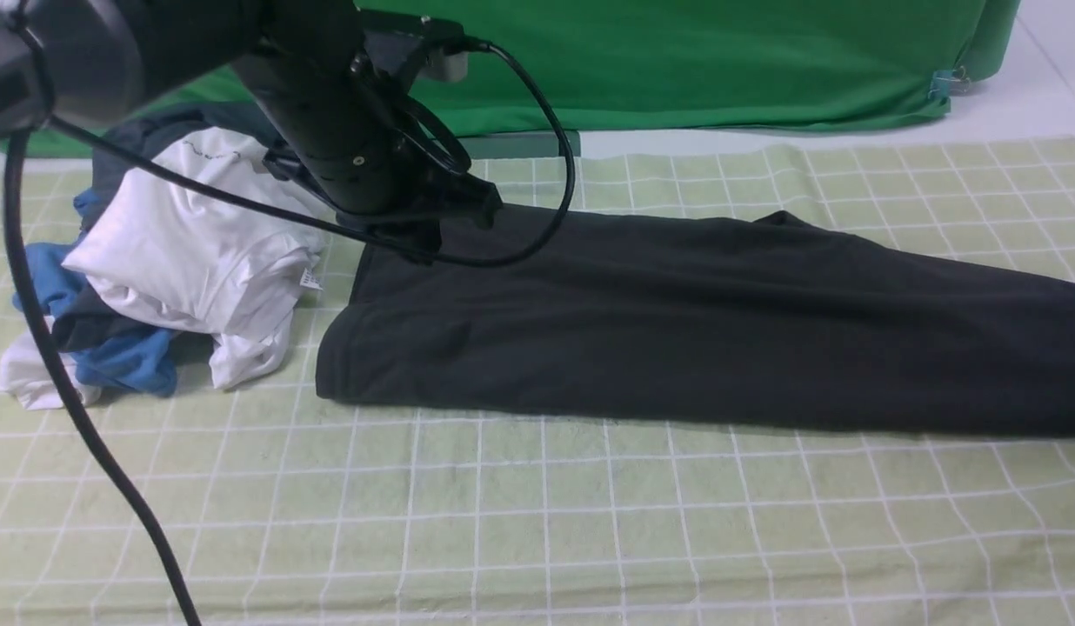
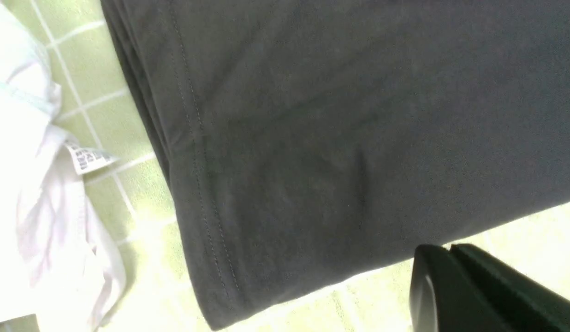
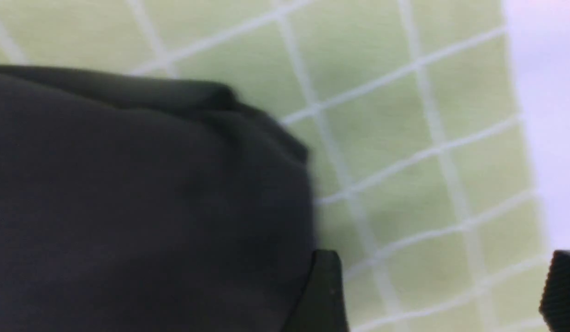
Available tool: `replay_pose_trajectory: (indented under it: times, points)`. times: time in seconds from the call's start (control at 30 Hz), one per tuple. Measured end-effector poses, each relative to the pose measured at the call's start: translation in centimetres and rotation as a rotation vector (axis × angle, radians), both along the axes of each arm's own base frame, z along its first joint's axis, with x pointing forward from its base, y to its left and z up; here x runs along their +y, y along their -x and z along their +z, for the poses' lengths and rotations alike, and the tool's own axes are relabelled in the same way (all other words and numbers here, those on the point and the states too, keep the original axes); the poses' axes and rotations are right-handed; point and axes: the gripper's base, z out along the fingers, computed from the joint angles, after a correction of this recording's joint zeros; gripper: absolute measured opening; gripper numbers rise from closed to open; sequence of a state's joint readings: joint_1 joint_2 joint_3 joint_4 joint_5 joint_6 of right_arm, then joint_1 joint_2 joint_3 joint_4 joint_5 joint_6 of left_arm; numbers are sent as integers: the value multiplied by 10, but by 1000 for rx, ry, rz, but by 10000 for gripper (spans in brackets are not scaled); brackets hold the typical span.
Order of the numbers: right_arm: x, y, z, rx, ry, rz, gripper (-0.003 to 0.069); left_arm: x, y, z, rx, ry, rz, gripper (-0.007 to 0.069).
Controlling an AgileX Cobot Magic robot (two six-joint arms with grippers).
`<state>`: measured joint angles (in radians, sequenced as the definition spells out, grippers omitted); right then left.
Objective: Fold a long-sleeved shirt over a green coffee tablecloth.
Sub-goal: 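Pull the folded dark garment lengthwise by its ends to straighten it flat on the table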
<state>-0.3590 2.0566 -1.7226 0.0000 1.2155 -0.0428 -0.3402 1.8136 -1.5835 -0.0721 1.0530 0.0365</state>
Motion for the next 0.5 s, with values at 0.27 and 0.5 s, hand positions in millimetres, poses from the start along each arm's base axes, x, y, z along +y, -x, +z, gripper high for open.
replay_pose_trajectory:
  times: [0.27,0.5]
  points:
    - [13,-14,-40,18,-191,21,594,1,2,1,14,-2,7,11]
    - [6,-16,-70,92,-149,38,594,1,4,0,46,-12,7,11]
